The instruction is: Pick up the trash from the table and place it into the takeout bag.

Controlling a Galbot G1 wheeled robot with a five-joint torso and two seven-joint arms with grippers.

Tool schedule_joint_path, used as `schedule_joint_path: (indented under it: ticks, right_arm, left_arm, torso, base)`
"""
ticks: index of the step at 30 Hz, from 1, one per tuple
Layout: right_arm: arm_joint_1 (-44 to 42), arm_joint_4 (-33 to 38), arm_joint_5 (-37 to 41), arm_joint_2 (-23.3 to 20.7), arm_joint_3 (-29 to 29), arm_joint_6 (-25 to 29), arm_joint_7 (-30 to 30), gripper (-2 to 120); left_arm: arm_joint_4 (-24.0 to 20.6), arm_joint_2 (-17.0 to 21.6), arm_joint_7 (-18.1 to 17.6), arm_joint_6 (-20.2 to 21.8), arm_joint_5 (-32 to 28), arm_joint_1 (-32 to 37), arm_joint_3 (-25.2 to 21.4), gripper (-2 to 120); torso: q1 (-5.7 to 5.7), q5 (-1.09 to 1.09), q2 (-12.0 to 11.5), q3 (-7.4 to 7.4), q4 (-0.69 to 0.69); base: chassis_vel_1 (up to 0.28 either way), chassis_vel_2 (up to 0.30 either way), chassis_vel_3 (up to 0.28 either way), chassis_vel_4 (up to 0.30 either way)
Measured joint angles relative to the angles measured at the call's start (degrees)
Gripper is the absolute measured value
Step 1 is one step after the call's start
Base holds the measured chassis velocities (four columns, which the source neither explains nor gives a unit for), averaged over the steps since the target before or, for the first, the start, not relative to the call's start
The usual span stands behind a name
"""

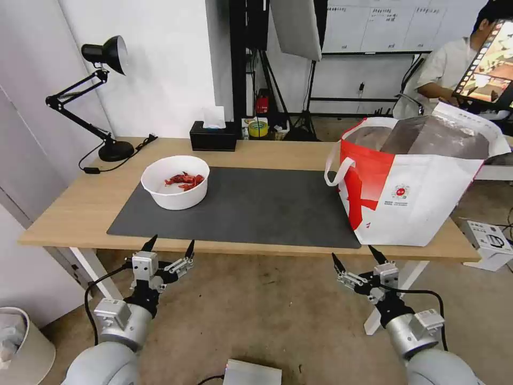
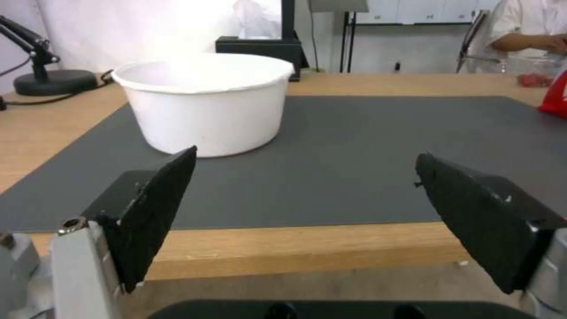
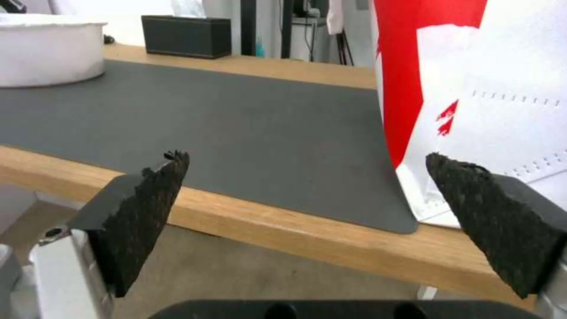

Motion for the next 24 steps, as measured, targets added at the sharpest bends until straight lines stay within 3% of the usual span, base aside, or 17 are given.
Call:
schedule_joint_path:
  ticks: [5,8,9,12,13,14,16,19,20,23,24]
  right_arm:
    - [0.08,0.0,0.04,-0.03,-0.01,-0.05,-0.02,100]
    - [0.16,0.0,0.12,-0.05,-0.02,-0.13,-0.04,100]
    - [0.16,0.0,0.12,-0.05,-0.02,-0.13,-0.04,100]
    - [0.2,0.02,0.19,-0.07,-0.02,-0.19,-0.04,100]
    - [0.2,0.02,0.19,-0.07,-0.02,-0.19,-0.04,100]
    - [0.21,0.02,0.2,-0.07,-0.02,-0.22,-0.05,100]
    - [0.22,0.02,0.21,-0.07,-0.02,-0.22,-0.05,100]
    - [0.25,0.03,0.25,-0.08,-0.02,-0.27,-0.05,100]
    - [0.25,0.03,0.25,-0.08,-0.02,-0.27,-0.05,100]
    - [0.26,0.05,0.27,-0.1,-0.01,-0.31,-0.05,100]
    - [0.26,0.05,0.27,-0.1,-0.01,-0.31,-0.05,100]
  left_arm:
    - [0.69,2.53,-0.35,0.22,-2.95,-2.32,-1.38,100]
    - [2.04,9.36,-0.91,3.07,-11.57,-7.84,-6.14,100]
    - [2.04,9.36,-0.91,3.07,-11.57,-7.84,-6.14,100]
    - [6.59,16.88,-1.8,5.19,-19.03,-16.17,-6.27,100]
    - [6.59,16.88,-1.8,5.19,-19.03,-16.17,-6.27,100]
    - [8.52,19.43,-2.54,5.94,-21.46,-20.4,-4.79,100]
    - [9.51,20.62,-2.86,6.42,-22.66,-22.63,-4.0,100]
    - [16.74,26.06,-2.34,10.74,-30.65,-37.6,4.91,100]
    - [16.74,26.06,-2.34,10.74,-30.65,-37.6,4.91,100]
    - [23.07,28.11,0.46,13.7,-35.14,-47.64,13.52,100]
    - [23.07,28.11,0.46,13.7,-35.14,-47.64,13.52,100]
  torso:
    - [0.0,-0.01,0.0,0.0,0.01]
    - [0.0,0.0,0.0,0.0,0.0]
    - [0.0,0.0,0.0,0.0,0.0]
    - [0.0,0.0,0.0,0.01,0.0]
    - [0.0,0.0,0.0,0.01,0.0]
    - [0.01,-0.02,0.0,0.01,0.0]
    - [0.01,-0.02,-0.01,0.01,-0.01]
    - [0.01,0.0,0.0,0.01,-0.01]
    - [0.01,0.0,0.0,0.01,-0.01]
    - [0.01,-0.01,0.0,0.02,-0.01]
    - [0.01,-0.01,0.0,0.02,-0.01]
  base:
    - [0.0,0.0,0.0,0.0]
    - [0.0,0.0,0.0,0.0]
    - [0.0,0.0,0.0,0.0]
    - [0.0,0.0,0.0,0.0]
    - [0.0,0.0,0.0,0.0]
    - [0.0,0.0,0.0,0.0]
    - [0.0,0.0,0.0,0.0]
    - [0.0,0.0,0.0,0.0]
    - [0.0,0.0,0.0,0.0]
    - [0.0,0.0,0.0,0.0]
    - [0.0,0.0,0.0,0.0]
